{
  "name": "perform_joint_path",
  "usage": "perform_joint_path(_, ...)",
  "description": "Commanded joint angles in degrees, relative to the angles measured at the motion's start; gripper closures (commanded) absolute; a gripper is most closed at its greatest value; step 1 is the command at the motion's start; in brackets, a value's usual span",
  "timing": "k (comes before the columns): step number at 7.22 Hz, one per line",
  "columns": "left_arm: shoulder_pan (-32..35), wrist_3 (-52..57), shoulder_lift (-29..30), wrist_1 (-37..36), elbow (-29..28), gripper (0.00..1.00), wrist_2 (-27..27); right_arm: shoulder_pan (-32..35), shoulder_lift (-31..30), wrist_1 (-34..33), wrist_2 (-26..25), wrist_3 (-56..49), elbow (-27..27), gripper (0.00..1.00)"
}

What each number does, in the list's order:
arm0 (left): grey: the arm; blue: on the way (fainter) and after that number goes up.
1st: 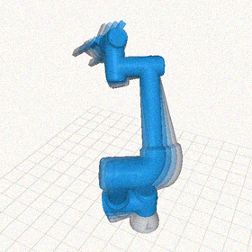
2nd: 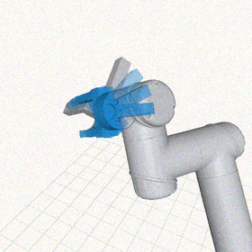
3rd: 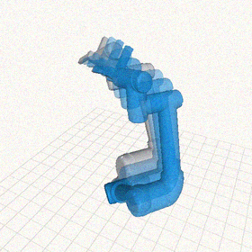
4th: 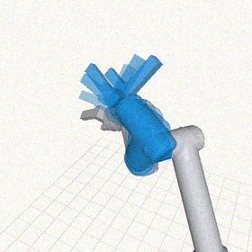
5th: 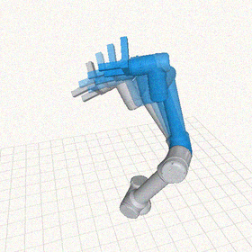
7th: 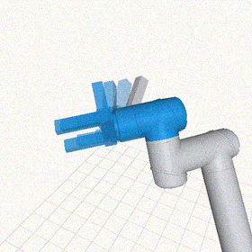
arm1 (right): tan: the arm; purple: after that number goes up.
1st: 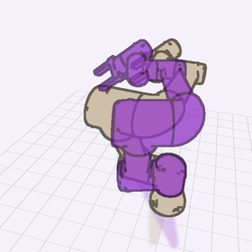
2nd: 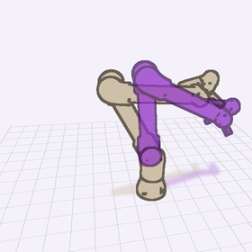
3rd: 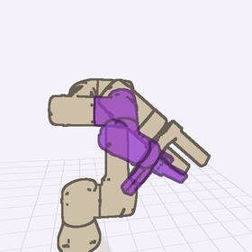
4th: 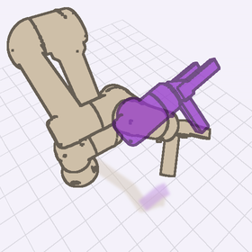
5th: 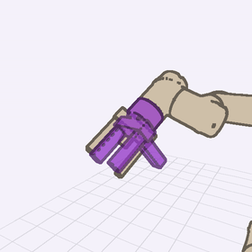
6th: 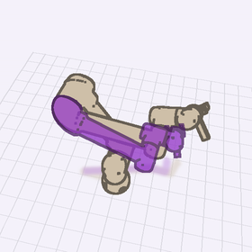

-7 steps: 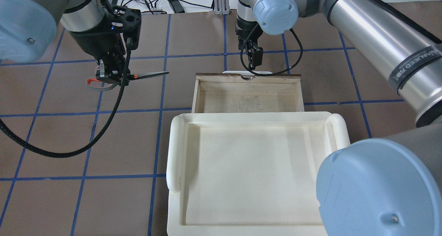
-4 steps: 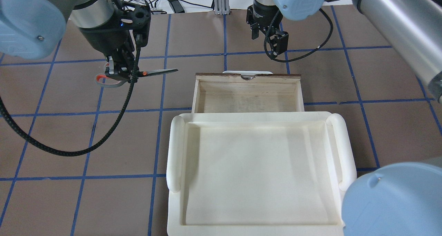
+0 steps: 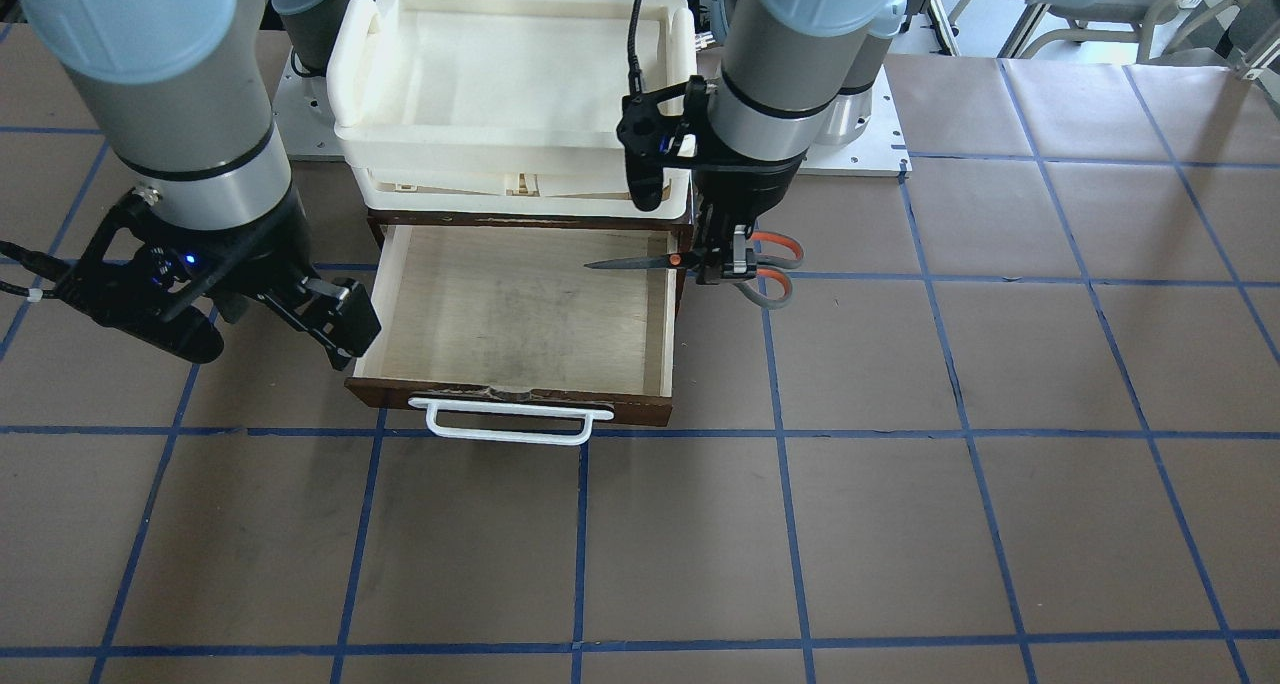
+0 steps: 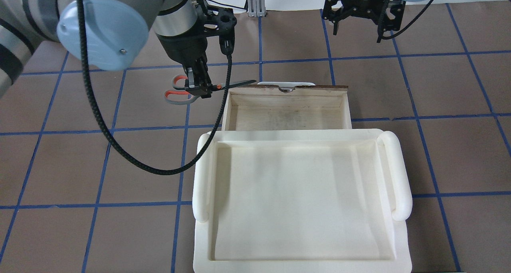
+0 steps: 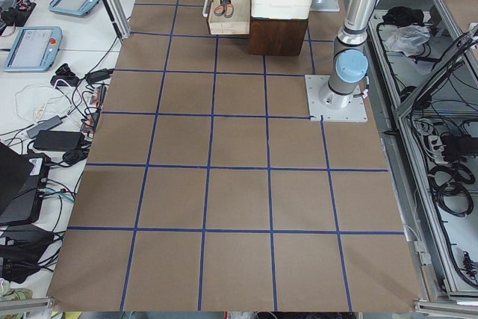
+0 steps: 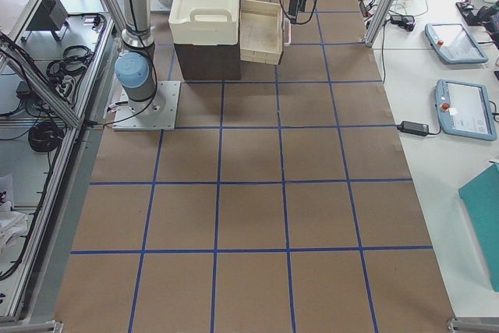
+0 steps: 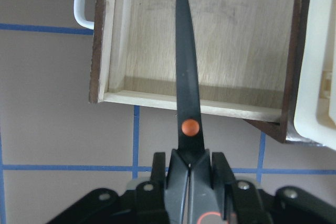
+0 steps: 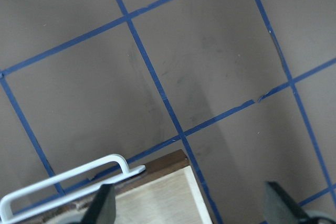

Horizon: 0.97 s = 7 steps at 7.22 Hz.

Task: Place scissors in drawer with both arms

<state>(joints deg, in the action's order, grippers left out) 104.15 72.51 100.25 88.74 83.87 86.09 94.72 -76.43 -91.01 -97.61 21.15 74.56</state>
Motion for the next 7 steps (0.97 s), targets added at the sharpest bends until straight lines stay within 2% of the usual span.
perform_joint_path(1,4.7,-6.0,4.8,-4.9,-0.2,1.0,-0.6,-1.0,-3.6,-0.1,-0.4,-14.5,1.1,0.0)
perform_joint_path(2,5.9,-8.2,6.3,-5.2,-0.2,1.0,-0.5,-1.4,-3.7,-0.3,1.6,-15.3,1.3,0.0)
perform_joint_path(3,8.1,-10.6,7.1,-6.2,-0.2,1.0,-0.4,-1.6,-4.0,-0.2,4.2,-21.6,1.6,0.0)
perform_joint_path(4,8.8,-12.5,8.1,-7.3,-0.1,1.0,-0.6,-1.7,-5.0,-0.4,3.8,-29.2,1.7,0.0)
perform_joint_path(7,9.9,-12.9,9.9,-8.8,0.4,1.0,-0.6,-2.1,-5.7,1.0,4.5,-31.2,1.8,0.0)
